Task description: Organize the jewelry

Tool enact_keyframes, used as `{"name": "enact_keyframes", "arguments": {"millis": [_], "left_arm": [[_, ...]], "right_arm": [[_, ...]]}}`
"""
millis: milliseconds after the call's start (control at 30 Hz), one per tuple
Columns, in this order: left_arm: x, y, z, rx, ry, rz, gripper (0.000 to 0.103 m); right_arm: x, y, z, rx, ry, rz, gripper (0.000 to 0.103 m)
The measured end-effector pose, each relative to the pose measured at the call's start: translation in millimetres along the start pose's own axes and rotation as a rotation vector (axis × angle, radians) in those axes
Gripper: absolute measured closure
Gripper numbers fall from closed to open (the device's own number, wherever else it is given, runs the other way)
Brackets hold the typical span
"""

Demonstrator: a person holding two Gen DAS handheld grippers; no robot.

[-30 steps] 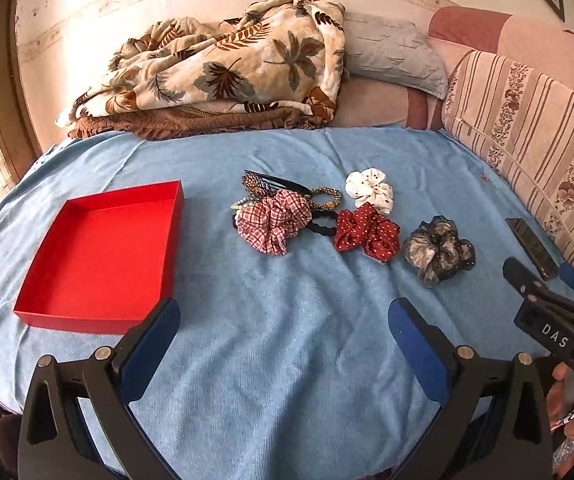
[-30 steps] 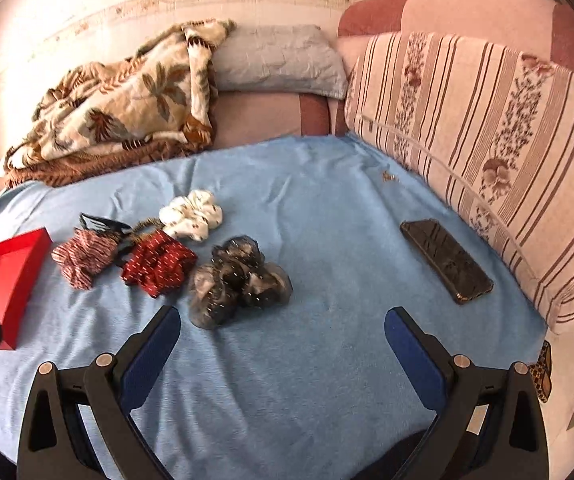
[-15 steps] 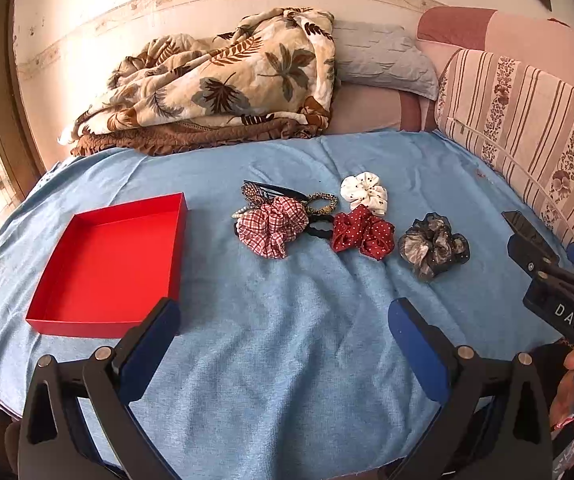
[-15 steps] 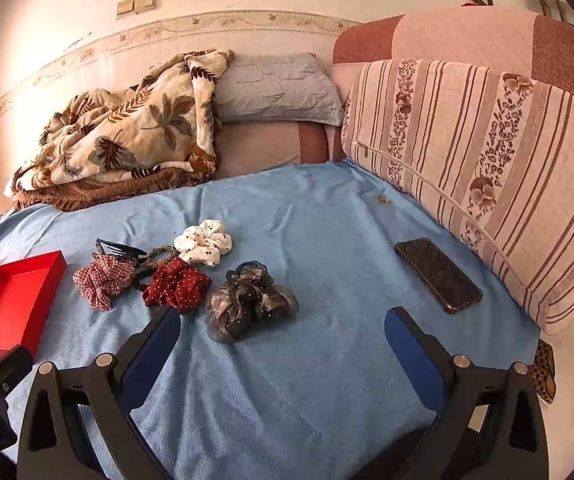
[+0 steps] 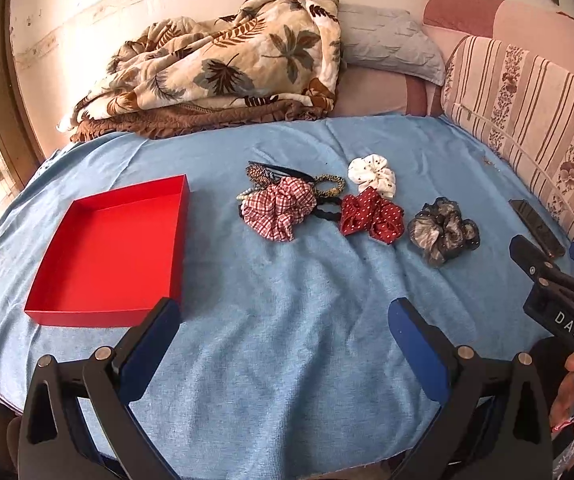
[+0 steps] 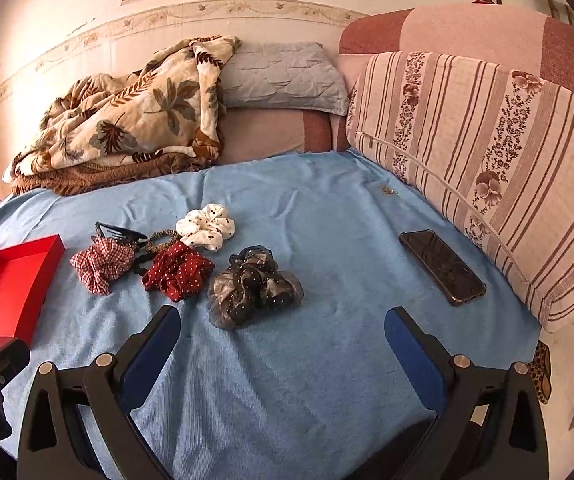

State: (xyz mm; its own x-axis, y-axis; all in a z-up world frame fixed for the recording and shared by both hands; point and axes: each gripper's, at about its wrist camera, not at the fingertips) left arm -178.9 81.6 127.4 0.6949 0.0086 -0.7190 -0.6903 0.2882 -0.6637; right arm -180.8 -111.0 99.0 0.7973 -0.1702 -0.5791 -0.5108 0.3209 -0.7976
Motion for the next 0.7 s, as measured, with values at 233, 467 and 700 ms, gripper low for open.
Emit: {"name": "enact_keyframes", "arguments": {"millis": [233, 467, 700], "left_arm": [[7, 1, 7, -0.019, -0.002, 0.017, 0.000], [12, 1, 7, -0.013, -0.021, 0.023, 0.000], [16, 2, 4, -0.001, -0.031, 0.032, 0.000]], "right_arm": [[7, 3, 5, -0.049, 0.045, -0.001, 0.000], [14, 5, 8, -0.107, 0.093, -0.004, 0.002], [20, 9, 9, -0.126, 0.097, 0.018, 0.002]]}}
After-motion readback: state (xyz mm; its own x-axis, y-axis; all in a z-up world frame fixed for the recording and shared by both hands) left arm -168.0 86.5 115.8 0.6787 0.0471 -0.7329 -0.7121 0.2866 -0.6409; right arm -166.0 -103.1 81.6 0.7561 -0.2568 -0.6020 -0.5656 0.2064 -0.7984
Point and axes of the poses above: each gripper's, at about its wrist camera, not at the fingertips, and x roughly the way its jaws point, z to its left, y to its underside, and after that the axes turned 14 degrees about x, right-handed
